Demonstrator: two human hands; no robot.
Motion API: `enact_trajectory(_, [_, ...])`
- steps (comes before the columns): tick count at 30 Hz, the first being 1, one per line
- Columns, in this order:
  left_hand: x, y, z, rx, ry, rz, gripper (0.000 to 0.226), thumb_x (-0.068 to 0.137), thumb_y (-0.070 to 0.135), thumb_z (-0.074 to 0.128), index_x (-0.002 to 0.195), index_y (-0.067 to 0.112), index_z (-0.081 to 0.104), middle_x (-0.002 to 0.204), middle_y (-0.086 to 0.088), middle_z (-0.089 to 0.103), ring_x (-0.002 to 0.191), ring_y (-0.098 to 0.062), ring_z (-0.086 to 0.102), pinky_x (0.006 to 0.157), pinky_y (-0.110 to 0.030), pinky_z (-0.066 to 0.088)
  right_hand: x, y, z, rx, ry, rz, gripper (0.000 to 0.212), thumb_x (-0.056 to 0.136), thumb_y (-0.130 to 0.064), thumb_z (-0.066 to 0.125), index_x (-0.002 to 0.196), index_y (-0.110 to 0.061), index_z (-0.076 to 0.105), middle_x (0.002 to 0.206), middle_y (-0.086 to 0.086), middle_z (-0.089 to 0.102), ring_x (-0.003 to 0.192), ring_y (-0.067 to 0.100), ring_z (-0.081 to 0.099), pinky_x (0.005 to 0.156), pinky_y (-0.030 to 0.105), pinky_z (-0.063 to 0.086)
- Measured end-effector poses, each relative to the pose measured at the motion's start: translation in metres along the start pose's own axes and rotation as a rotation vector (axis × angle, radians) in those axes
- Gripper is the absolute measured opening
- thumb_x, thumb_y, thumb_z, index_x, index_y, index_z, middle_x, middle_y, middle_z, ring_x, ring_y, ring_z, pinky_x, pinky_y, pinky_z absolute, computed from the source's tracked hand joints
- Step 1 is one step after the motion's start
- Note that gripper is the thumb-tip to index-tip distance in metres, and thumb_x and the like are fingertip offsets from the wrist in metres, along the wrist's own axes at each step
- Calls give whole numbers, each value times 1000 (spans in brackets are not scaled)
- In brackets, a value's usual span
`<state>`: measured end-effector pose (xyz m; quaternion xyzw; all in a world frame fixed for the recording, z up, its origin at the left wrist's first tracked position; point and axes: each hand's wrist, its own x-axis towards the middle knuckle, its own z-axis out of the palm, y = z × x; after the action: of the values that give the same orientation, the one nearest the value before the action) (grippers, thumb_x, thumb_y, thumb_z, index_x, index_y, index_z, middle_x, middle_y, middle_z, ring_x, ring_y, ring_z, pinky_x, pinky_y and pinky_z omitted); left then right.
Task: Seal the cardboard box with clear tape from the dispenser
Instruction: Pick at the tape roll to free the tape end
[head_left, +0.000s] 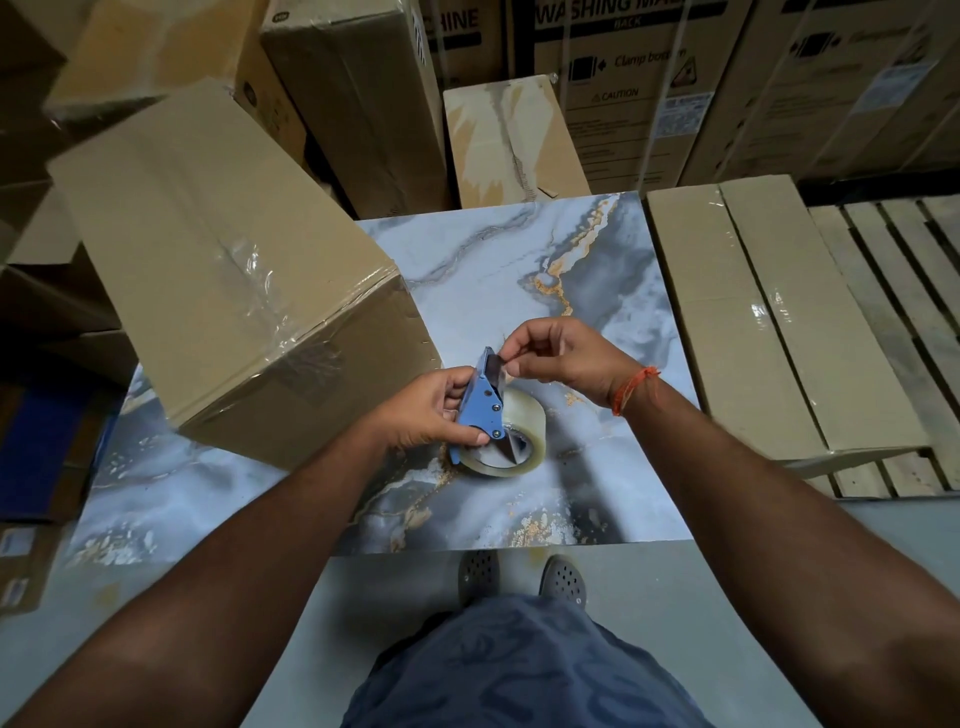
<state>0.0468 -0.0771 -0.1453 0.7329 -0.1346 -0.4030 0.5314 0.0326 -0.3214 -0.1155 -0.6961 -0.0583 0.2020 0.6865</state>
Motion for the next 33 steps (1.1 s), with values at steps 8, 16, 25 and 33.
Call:
enact_trajectory(8, [-4, 0, 2, -10, 32, 13, 62, 72, -9, 85, 128, 0, 59, 117, -12, 71, 109, -22, 70, 101, -38, 56, -1, 3, 2, -35, -3, 59, 27, 89, 7, 64, 110, -10, 63, 95, 4, 71, 87, 15, 63, 62, 21, 43])
enact_trajectory(16, [-9, -4, 6, -26, 39, 22, 61, 72, -11, 85, 127, 3, 60, 109, 0, 74, 104, -13, 71, 94, -29, 58, -6, 9, 6, -9, 24, -39, 40, 89, 16, 60, 126, 2, 56, 102, 14, 68, 93, 16, 64, 86, 24, 54])
enact_trajectory(25, [-11, -4, 7, -11, 8, 15, 59, 73, -12, 84, 125, 1, 60, 110, -3, 74, 105, -17, 71, 98, -33, 57, -10, -2, 14, -255, -16, -179, 39, 85, 13, 62, 119, -6, 67, 96, 14, 60, 81, 17, 54, 76, 17, 48])
enact_trajectory(33, [-15, 2, 8, -33, 31, 27, 54, 73, -15, 82, 119, 9, 64, 100, 6, 75, 96, -8, 71, 88, -23, 57, -7, -2, 19, -219, 17, -97, 44, 83, 2, 64, 124, -15, 58, 96, 6, 61, 85, 14, 58, 79, 34, 50])
